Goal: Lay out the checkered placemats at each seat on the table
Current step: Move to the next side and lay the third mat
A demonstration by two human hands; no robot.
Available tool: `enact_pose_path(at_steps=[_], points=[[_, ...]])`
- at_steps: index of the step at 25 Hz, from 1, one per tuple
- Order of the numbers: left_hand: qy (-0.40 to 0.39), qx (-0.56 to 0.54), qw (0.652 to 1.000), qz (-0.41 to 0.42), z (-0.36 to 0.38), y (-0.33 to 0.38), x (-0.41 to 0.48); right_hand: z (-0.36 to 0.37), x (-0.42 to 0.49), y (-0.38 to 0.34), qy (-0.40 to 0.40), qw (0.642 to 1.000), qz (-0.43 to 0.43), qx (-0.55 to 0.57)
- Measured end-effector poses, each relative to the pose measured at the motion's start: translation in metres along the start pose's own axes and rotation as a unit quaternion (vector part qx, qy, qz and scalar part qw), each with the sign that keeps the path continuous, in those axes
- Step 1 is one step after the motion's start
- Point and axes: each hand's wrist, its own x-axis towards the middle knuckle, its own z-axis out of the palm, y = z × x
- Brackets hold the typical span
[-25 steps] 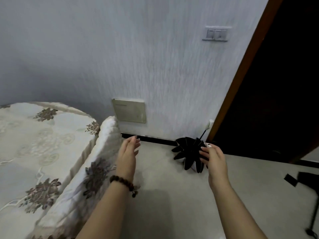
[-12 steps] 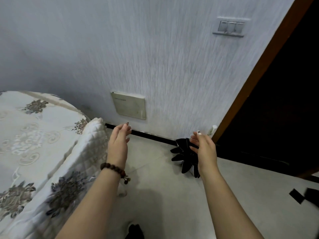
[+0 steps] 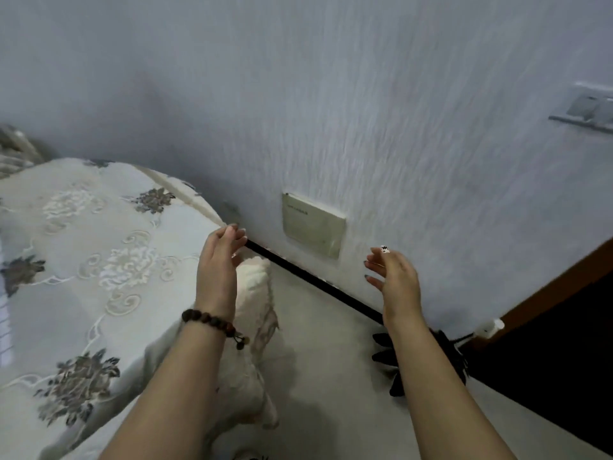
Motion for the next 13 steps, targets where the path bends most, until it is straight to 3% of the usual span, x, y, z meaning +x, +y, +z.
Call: enact_pose_path(at_steps=[7,13], points=[[0.169,-0.002,0.985,0.033,-0.114,0.037,0.089,0.206,0.035,-0.015,-0.181,0.983,-0.018,0.004],[0.323,0.0,0.946,0.029,-0.221,0.05,0.103,0.344,0.003,0.012,-0.341,0.939,0.003,-0.05]])
